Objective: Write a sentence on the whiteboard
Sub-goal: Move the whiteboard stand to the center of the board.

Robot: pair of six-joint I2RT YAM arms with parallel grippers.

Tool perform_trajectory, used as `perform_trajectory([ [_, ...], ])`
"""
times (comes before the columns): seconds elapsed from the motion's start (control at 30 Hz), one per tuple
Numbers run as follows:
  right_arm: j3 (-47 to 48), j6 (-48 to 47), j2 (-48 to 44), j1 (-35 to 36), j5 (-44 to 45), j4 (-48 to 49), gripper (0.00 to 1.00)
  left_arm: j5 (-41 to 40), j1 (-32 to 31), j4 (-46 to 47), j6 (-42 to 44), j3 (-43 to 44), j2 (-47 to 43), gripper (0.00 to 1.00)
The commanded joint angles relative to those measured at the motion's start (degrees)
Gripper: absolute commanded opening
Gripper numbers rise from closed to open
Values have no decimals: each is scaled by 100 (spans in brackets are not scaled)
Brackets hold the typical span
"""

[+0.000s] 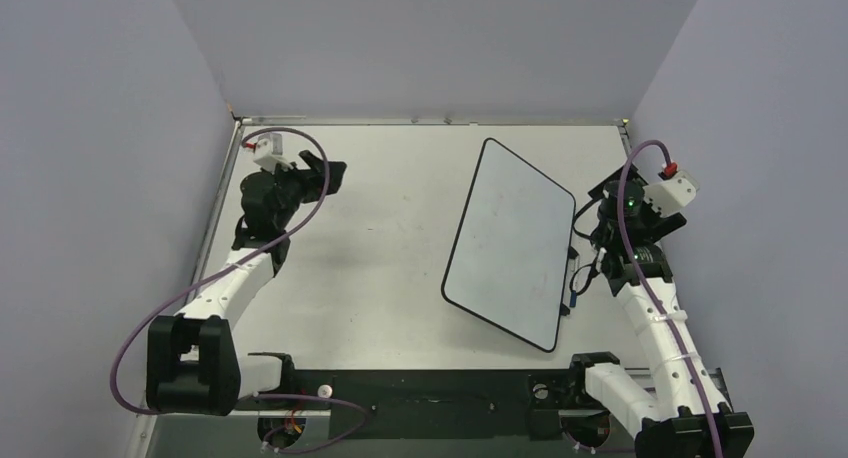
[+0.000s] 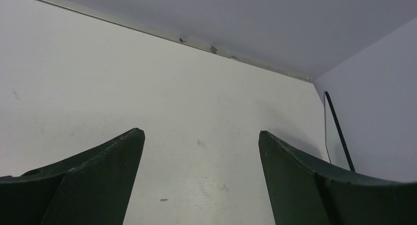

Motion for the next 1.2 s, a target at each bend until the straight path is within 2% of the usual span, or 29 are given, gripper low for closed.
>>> perform_trajectory([
  [0.0, -358, 269, -461, -34, -1080, -623, 90, 316, -719, -1199, 395, 762, -133, 85],
  [0.03, -485, 292, -504, -32, -1242, -681, 89, 273, -951, -1460, 432, 827, -134, 85],
  [0.13, -759, 557, -788, -32, -1648, -1106, 86, 405, -1356, -1456, 248, 869, -161, 84],
  [0.2, -857, 718, -960, -32, -1703, -1425, 84, 593, -1596, -1589, 203, 959, -102, 80],
  [0.4, -990, 1329, -1278, -33, -1233, -2468, 75, 649, -2410, -1997, 524, 1191, 52, 74],
  [0.5, -955, 1505, -1252, -32, -952, -2826, 69, 697, -2571, -2047, 549, 1191, 178, 71],
  [0.67, -858, 1444, -996, -23, -993, -2986, 67, 765, -2782, -1973, 491, 1188, 410, 64],
  [0.9, -1108, 1412, -486, -25, -1141, -2985, 63, 742, -3196, -1672, 302, 1252, 706, 62],
  [1.07, -1212, 1322, 24, -26, -1333, -2692, 54, 575, -3374, -1788, 245, 1483, 643, 62],
  [1.17, -1347, 1278, 249, -23, -1422, -2522, 52, 528, -3447, -1838, 240, 1541, 580, 62],
])
